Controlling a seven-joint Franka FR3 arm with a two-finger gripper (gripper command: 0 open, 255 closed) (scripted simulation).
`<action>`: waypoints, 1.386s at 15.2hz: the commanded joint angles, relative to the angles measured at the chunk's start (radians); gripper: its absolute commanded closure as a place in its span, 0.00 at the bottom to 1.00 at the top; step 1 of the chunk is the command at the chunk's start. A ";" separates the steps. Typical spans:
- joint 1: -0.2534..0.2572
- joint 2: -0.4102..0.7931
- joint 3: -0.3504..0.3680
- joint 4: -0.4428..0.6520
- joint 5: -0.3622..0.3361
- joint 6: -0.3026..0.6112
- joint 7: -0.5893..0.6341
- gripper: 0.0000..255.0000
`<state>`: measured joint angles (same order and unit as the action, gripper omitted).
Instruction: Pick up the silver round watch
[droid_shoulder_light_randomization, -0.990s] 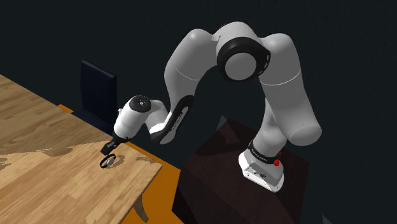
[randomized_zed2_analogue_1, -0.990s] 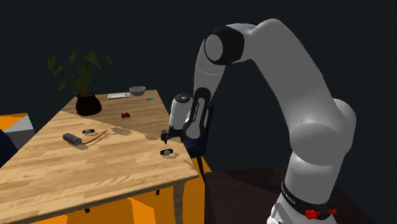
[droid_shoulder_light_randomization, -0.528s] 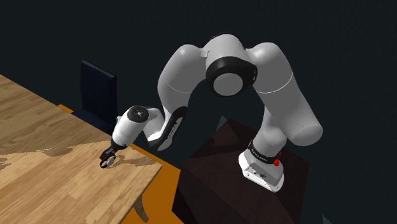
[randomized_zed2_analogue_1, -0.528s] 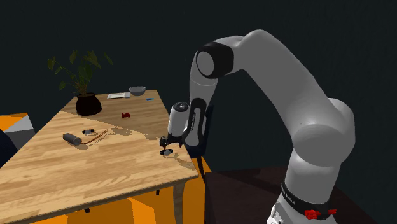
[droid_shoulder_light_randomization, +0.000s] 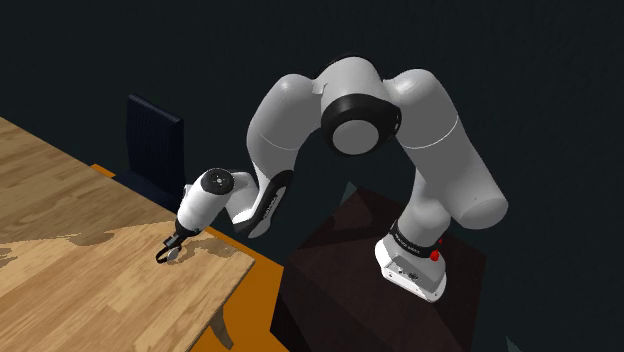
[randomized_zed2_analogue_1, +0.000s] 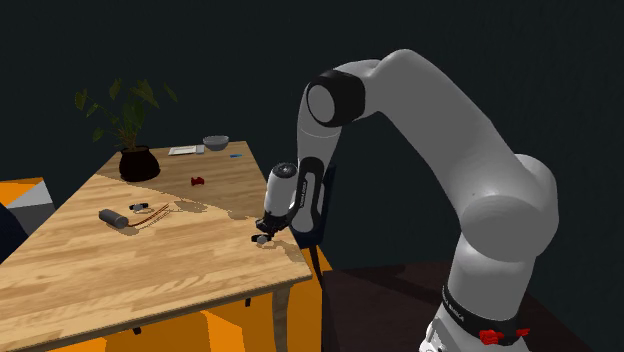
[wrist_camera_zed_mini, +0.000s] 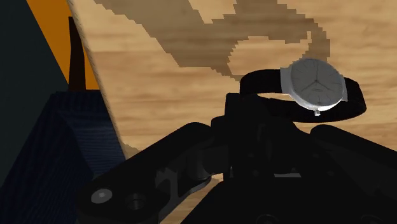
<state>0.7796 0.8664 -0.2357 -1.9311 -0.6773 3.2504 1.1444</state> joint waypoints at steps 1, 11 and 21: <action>0.000 0.000 0.000 0.000 0.000 0.000 0.000 1.00; -0.044 -0.102 0.050 -0.050 -0.014 -0.057 -0.028 1.00; -0.106 -0.216 0.123 -0.100 -0.010 -0.131 -0.073 1.00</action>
